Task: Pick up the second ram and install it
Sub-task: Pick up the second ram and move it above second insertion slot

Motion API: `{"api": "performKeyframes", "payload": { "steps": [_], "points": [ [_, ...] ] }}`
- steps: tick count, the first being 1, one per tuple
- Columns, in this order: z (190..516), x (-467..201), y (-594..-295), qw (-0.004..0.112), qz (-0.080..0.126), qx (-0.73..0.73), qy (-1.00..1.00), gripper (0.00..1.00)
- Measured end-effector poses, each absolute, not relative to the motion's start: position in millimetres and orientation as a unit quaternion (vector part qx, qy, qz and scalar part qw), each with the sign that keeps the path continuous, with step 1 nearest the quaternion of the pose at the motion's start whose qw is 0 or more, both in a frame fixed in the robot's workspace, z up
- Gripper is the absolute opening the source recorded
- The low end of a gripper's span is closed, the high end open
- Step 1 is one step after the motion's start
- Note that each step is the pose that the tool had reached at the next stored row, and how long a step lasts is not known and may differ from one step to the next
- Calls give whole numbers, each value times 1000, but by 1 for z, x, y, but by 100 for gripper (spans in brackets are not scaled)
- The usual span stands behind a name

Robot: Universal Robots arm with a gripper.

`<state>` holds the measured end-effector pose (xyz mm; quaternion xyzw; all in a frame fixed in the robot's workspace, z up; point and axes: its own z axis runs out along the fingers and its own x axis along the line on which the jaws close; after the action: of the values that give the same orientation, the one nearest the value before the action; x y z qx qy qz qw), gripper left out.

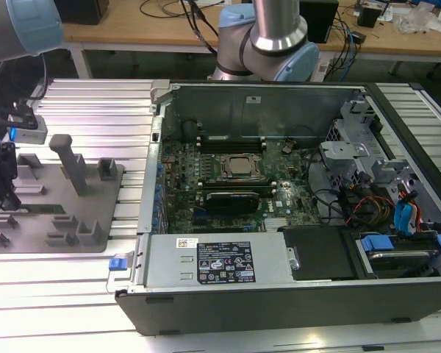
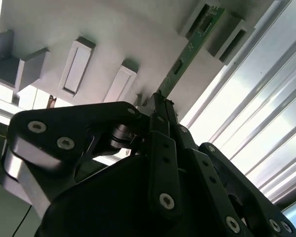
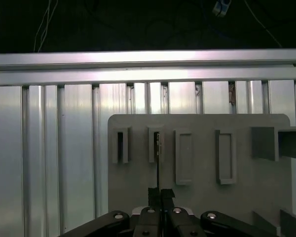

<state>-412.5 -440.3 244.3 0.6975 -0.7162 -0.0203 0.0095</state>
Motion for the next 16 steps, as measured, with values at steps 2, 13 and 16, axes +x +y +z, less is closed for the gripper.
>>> {"api": "performKeyframes", "payload": {
  "steps": [2, 13, 16],
  "points": [
    [251, -412, -440, 9, -20, 698, -716, 9],
    [280, -412, -439, 9, -20, 698, -716, 9],
    [287, -412, -439, 9, -20, 698, -716, 9]
  ]
}}
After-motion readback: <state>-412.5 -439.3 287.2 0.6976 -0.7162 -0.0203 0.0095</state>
